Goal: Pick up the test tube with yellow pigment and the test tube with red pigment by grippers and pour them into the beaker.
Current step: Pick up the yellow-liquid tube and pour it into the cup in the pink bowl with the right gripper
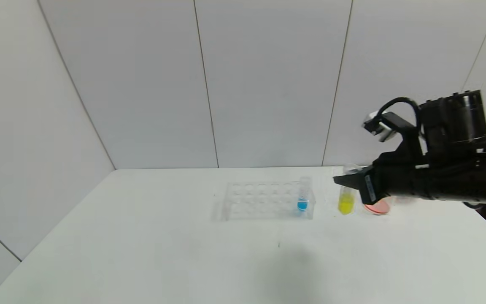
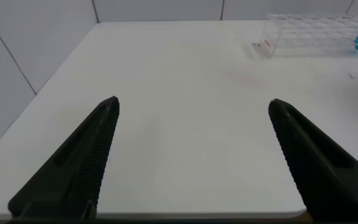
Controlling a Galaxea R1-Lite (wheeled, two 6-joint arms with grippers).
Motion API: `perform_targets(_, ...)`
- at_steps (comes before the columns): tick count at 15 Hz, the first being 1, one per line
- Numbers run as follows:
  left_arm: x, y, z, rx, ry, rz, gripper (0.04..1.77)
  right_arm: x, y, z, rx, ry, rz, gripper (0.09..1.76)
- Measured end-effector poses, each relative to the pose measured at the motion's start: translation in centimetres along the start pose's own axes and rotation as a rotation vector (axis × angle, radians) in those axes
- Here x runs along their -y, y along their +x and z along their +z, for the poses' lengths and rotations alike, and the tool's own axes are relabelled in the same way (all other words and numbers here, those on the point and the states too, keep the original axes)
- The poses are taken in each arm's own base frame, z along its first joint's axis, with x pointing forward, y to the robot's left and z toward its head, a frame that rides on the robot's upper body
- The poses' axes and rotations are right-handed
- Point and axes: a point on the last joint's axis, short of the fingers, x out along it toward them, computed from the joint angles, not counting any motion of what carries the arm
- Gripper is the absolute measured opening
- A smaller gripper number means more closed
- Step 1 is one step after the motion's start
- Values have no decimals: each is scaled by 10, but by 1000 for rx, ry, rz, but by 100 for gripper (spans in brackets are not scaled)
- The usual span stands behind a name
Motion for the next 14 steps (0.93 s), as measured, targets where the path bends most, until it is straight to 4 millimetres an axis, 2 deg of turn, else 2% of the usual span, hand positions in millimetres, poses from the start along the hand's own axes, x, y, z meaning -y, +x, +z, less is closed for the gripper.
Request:
perform_targets(4, 0, 0, 0, 0, 0, 0, 172, 71, -40, -19, -5, -64, -38, 52)
perform_targets(8, 0, 0, 0, 0, 0, 0, 172, 130, -75, -30, -48, -146, -64, 52)
perform_targets(11, 0, 0, 0, 0, 0, 0, 172, 164, -82, -27, -79, -179, -108, 52)
perform_targets(14, 0, 0, 0, 0, 0, 0, 172, 191, -74, -20, -98, -176, -123, 52)
